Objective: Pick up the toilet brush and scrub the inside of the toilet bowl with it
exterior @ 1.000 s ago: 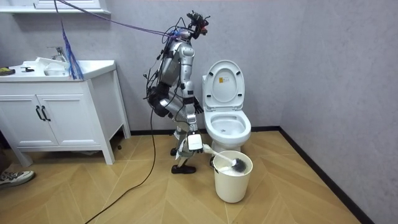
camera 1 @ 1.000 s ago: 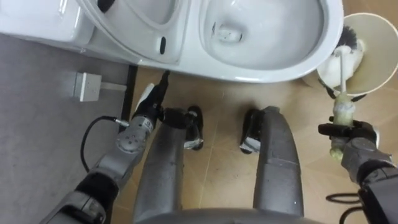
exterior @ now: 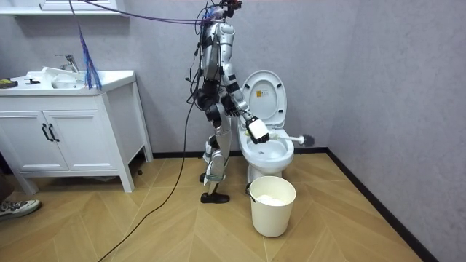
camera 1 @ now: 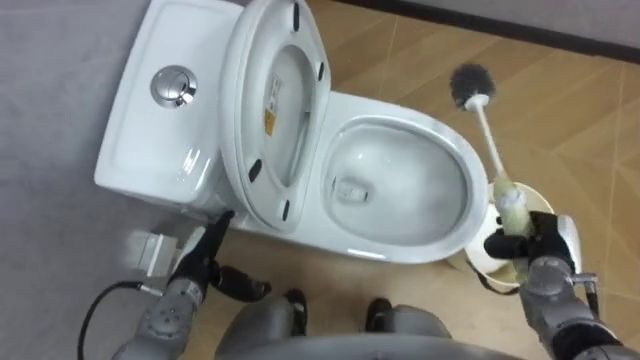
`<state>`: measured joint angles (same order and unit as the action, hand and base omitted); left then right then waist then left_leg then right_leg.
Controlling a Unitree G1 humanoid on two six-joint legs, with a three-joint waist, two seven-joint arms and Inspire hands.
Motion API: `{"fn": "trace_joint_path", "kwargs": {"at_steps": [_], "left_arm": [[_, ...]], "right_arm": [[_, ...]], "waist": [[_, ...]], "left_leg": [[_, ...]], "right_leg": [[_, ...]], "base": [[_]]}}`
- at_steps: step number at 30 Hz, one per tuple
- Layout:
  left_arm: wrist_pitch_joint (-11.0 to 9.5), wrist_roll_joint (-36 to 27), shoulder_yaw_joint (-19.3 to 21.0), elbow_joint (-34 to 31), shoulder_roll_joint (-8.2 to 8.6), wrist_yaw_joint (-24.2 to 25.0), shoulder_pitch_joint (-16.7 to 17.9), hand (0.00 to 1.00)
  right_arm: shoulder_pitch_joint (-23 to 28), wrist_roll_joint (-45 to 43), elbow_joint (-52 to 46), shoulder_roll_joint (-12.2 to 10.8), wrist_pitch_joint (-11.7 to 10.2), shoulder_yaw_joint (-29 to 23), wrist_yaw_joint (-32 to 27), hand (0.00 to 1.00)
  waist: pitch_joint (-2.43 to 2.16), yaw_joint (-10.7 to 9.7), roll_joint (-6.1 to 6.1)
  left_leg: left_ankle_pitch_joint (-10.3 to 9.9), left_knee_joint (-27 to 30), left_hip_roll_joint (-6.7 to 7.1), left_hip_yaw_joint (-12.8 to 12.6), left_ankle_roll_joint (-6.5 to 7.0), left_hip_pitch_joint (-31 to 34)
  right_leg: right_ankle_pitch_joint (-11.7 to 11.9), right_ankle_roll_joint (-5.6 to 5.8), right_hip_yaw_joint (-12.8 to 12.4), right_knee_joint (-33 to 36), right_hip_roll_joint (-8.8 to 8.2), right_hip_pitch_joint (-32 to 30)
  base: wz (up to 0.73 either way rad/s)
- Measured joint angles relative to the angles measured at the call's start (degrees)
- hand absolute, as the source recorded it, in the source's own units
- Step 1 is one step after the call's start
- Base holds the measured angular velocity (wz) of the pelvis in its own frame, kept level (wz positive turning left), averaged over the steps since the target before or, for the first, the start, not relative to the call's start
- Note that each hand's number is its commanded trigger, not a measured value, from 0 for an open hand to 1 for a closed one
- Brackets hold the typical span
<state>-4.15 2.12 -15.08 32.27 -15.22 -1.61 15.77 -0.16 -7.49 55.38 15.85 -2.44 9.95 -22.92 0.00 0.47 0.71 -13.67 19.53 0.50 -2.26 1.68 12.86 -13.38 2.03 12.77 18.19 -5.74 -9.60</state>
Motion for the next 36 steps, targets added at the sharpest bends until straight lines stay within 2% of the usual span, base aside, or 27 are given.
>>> {"fn": "trace_joint_path", "kwargs": {"at_steps": [5,10,15,17,19,22,24,29,33,34,36], "left_arm": [[-0.08,-0.22,2.7,-1.49,0.03,2.32,2.98,0.0],[-0.09,0.44,6.83,-3.15,0.08,2.47,6.23,0.0],[-0.06,2.61,12.41,-5.97,0.23,2.26,11.62,0.0],[-0.04,4.1,14.32,-7.53,0.8,2.11,13.47,0.0],[0.0,7.1,14.73,-8.23,1.13,2.0,13.71,0.0],[-0.01,12.71,14.83,-10.4,1.46,1.65,14.01,0.0],[-0.03,14.93,14.92,-12.61,1.47,0.39,14.12,0.0],[-0.02,19.55,14.97,-16.97,1.47,-3.68,13.83,0.0],[-0.06,24.34,14.98,-20.25,1.57,-6.54,13.83,0.0],[-0.1,25.55,14.98,-21.38,1.68,-7.26,13.57,0.0],[-0.09,27.84,14.93,-23.22,1.75,-8.08,12.77,0.0]], "right_arm": [[4.09,-9.2,-1.06,-0.32,0.01,0.17,0.8,1.0],[5.51,-10.82,-1.54,-0.24,-0.08,0.06,2.68,1.0],[8.68,-11.95,-0.98,-0.04,0.0,-0.66,3.66,1.0],[9.16,-12.07,0.4,-0.04,-0.05,-1.21,5.12,1.0],[9.1,-11.76,3.33,-0.05,-0.17,-1.03,6.36,1.0],[9.14,-12.4,7.87,0.07,0.03,-1.23,7.44,1.0],[9.59,-12.9,9.14,0.32,0.09,-1.42,7.48,1.0],[10.5,-13.07,11.47,0.59,0.78,-2.34,7.9,1.0],[10.06,-14.11,12.93,1.2,0.55,-2.72,7.6,1.0],[9.53,-14.29,14.11,1.28,0.59,-2.78,7.45,1.0],[9.11,-14.41,15.39,1.28,0.58,-2.72,7.39,1.0]], "waist": [[0.05,1.5,0.64],[0.28,1.97,1.36],[0.3,3.36,1.31],[0.23,4.16,1.1],[0.23,4.83,1.06],[0.56,5.72,1.16],[0.6,5.82,1.08],[0.28,6.26,0.69],[-0.1,6.37,0.37],[-0.29,6.85,-0.03],[-0.23,7.56,-0.07]], "left_leg": [[0.22,-2.37,0.21,1.25,-0.25,-5.54],[0.24,-2.22,0.29,2.69,-0.33,-6.58],[0.21,-2.56,0.44,4.46,-0.44,-7.56],[0.35,-2.9,0.45,4.9,-0.64,-7.59],[0.47,-2.93,0.6,5.63,-0.78,-7.95],[0.47,-3.08,0.67,6.23,-0.82,-9.31],[0.47,-2.82,0.95,7.02,-0.85,-8.97],[0.59,-2.62,1.15,7.23,-0.96,-8.4],[0.61,-2.02,1.2,7.38,-0.93,-7.16],[0.65,-1.95,1.18,7.38,-0.92,-6.77],[0.66,-1.6,1.19,7.63,-0.92,-6.37]], "right_leg": [[0.38,0.15,1.74,-3.6,0.28,6.97],[0.4,0.16,3.29,-4.68,0.5,9.29],[0.46,0.18,5.22,-5.62,0.64,11.61],[0.46,0.18,5.79,-5.62,0.64,11.7],[0.45,0.17,6.43,-5.65,0.64,12.37],[0.37,0.23,7.41,-5.7,0.62,13.97],[0.21,0.22,7.97,-6.02,0.61,14.48],[-0.02,0.11,8.04,-6.55,0.59,14.02],[-0.02,0.11,8.21,-6.39,0.55,12.9],[-0.02,0.11,8.18,-6.35,0.55,12.51],[-0.01,0.1,8.41,-6.33,0.57,12.37]], "base": [[0.12],[0.19],[0.2],[0.11],[0.2],[0.16],[0.15],[0.03],[0.01],[0.0],[0.06]]}}
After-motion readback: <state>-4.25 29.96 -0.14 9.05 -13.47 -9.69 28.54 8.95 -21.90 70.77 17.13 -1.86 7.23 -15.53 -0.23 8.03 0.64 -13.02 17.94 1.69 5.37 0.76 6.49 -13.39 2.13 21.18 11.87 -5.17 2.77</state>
